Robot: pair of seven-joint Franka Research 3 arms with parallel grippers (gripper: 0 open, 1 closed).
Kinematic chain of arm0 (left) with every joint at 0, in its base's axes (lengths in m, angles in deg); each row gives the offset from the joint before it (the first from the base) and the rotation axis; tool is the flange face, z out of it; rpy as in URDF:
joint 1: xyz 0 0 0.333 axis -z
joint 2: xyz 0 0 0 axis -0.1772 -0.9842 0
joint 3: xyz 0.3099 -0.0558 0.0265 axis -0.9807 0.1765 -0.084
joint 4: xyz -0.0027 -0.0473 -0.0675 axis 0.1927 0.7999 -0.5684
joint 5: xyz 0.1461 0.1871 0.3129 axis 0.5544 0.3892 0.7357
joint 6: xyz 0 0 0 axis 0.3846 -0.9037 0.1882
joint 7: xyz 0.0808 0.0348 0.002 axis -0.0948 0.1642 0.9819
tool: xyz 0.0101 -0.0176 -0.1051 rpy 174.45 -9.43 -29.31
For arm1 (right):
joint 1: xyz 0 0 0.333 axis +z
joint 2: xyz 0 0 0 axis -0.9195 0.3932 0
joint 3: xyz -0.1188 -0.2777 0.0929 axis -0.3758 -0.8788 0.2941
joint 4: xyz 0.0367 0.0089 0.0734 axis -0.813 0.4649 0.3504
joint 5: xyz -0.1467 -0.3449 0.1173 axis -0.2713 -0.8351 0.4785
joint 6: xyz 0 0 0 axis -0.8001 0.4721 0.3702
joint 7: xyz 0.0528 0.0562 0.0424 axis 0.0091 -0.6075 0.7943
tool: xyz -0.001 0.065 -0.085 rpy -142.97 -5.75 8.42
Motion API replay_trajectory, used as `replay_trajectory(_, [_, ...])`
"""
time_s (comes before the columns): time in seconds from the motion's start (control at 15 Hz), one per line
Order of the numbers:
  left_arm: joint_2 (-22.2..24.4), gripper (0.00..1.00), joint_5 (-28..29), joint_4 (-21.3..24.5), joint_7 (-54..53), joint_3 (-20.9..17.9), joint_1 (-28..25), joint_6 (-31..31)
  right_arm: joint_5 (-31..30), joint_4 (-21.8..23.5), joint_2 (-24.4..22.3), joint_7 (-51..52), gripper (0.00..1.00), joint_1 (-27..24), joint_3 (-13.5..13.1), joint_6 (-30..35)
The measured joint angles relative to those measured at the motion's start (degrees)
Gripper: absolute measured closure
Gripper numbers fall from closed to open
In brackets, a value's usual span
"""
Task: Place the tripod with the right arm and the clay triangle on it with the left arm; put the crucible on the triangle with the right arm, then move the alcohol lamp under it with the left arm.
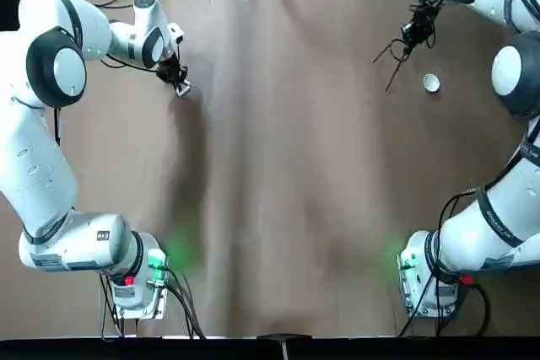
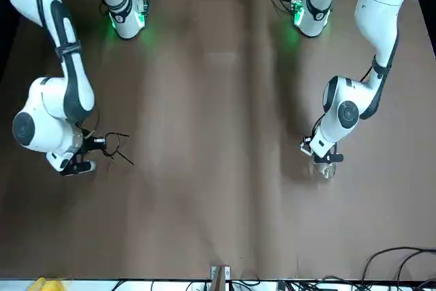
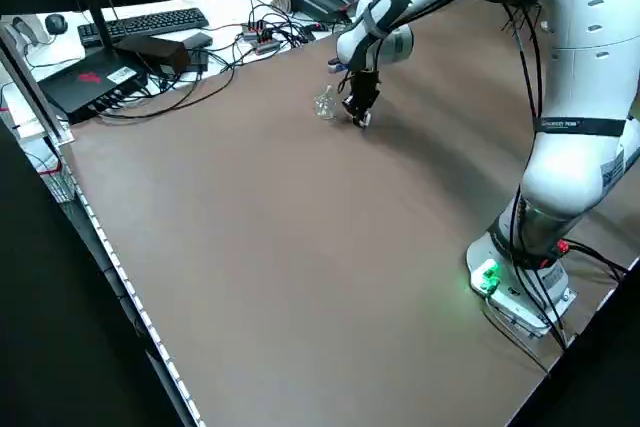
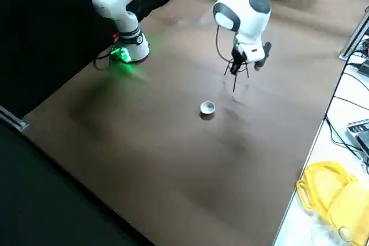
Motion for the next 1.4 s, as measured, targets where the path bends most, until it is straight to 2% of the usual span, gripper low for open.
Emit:
replay_trajectory(0.27, [2.4,0.88,0.0,-1.4,0.6,0.1,-0.4,-2.5,0.1,-3.3,-1.1,-18.5,0.91,8.0,0.4,4.8])
replay_trajectory(0.53, [7.4,0.88,0.0,-2.9,1.8,0.5,-0.5,-11.3,0.7,-6.3,-1.5,-37.7,0.91,19.0,0.6,5.9])
replay_trajectory(0.73, [10.0,0.88,0.0,-6.1,3.4,1.1,-0.5,-19.3,2.3,-8.8,-0.3,-47.7,0.91,25.4,0.6,5.9])
replay_trajectory(0.87, [10.9,0.88,-0.7,-9.5,4.0,1.6,-0.5,-25.0,2.4,-12.6,2.8,-54.2,0.91,29.5,0.6,5.7])
replay_trajectory(1.07, [11.1,0.88,-5.6,-14.8,4.4,2.5,-0.4,-30.6,2.4,-20.0,9.4,-62.1,0.91,34.4,0.6,4.6])
replay_trajectory(1.27, [11.1,0.88,-8.8,-18.8,9.6,4.9,-0.2,-32.4,2.5,-24.1,14.4,-65.1,0.91,37.3,0.7,-1.5])
replay_trajectory(1.4, [11.1,0.88,-10.6,-20.2,12.0,5.9,-0.1,-32.4,2.6,-24.9,15.8,-65.2,0.91,37.6,1.6,-2.3])
